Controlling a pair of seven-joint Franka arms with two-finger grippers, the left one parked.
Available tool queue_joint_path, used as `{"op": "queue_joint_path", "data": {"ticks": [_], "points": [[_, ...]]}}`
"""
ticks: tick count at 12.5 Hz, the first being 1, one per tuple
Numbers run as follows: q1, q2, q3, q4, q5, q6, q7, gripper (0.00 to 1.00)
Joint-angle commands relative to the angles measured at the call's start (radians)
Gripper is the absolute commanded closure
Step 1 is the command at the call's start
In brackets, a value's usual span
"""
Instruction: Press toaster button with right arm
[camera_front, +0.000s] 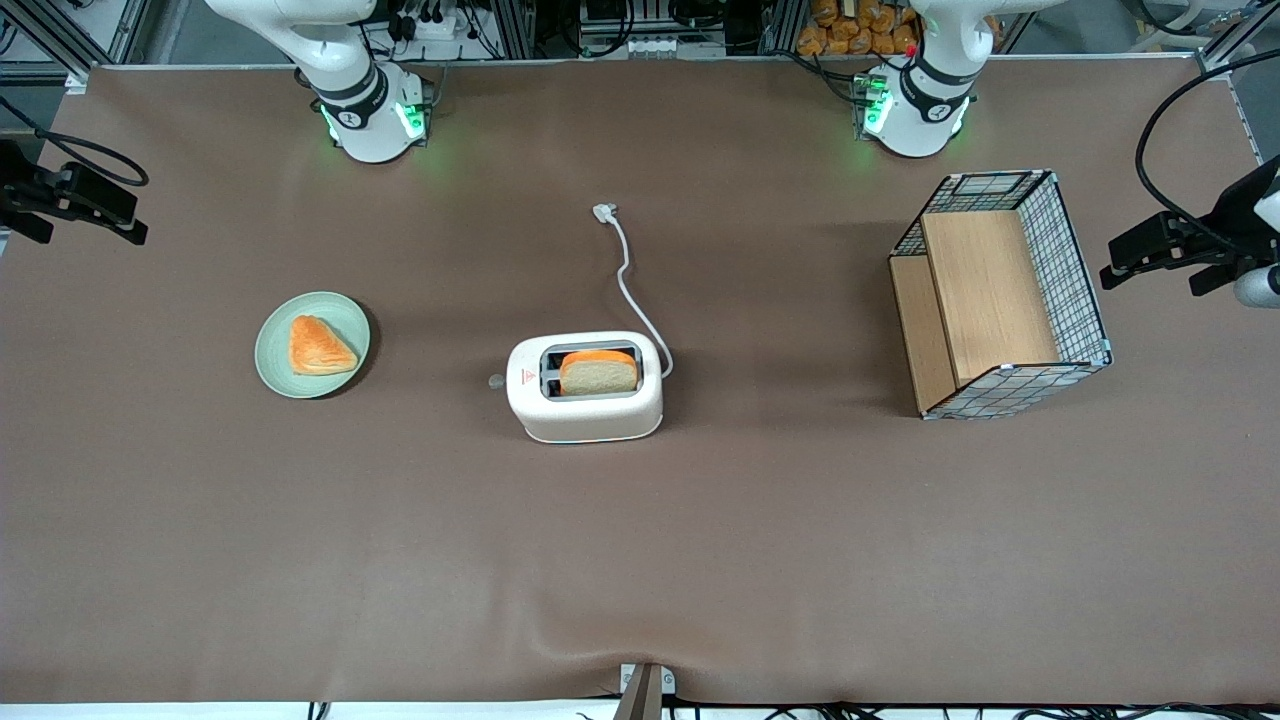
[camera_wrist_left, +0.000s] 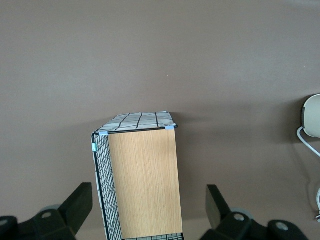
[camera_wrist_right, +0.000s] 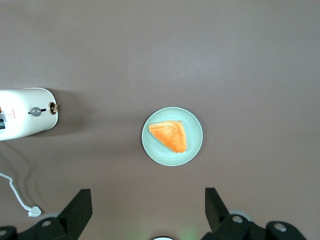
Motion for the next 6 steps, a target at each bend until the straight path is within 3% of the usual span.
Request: {"op": "queue_joint_path", "data": {"ticks": [1,6], "points": [[0.001,-0.007,-0.003,-0.002,0.014,-0.007,0.001,0.00],[0.002,-0.004,-0.003,0.003,0.009,-0.006,0.000,0.00]]}}
